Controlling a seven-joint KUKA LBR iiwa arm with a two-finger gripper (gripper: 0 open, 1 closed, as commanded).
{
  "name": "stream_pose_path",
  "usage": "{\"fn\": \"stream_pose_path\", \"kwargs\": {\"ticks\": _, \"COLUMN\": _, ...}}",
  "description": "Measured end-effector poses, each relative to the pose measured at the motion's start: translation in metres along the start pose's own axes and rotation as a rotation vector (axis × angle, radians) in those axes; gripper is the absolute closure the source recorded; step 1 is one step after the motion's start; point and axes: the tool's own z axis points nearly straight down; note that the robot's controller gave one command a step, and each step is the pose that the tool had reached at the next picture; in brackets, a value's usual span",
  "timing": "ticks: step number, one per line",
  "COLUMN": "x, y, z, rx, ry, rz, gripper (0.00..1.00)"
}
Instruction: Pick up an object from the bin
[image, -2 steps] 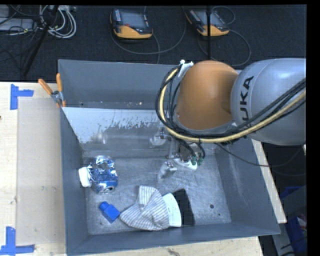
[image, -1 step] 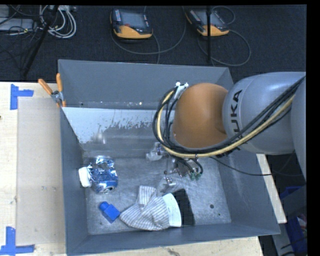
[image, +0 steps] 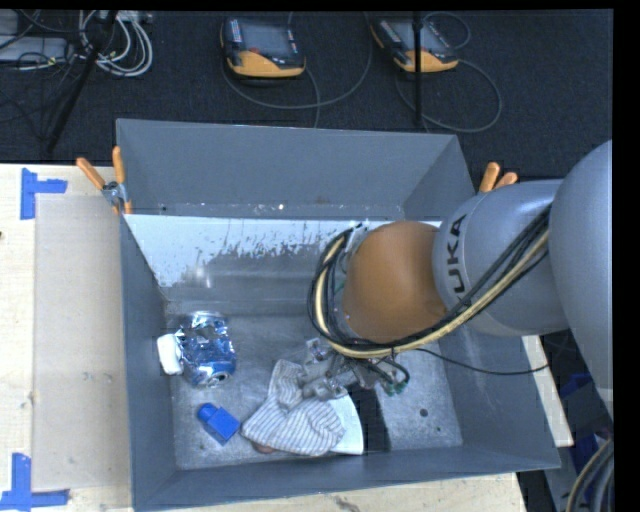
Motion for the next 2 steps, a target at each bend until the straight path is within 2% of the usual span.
{"fn": "stream_pose_path", "kwargs": {"ticks": 1, "x": 0.000, "y": 0.000, "z": 0.000, "rx": 0.000, "ry": 0.000, "rz": 0.000, "gripper": 1.00}}
{"fn": "stream_pose_path", "kwargs": {"ticks": 2, "x": 0.005, "y": 0.002, "z": -0.036, "rx": -0.001, "ry": 0.017, "rz": 0.005, "gripper": 1.00}}
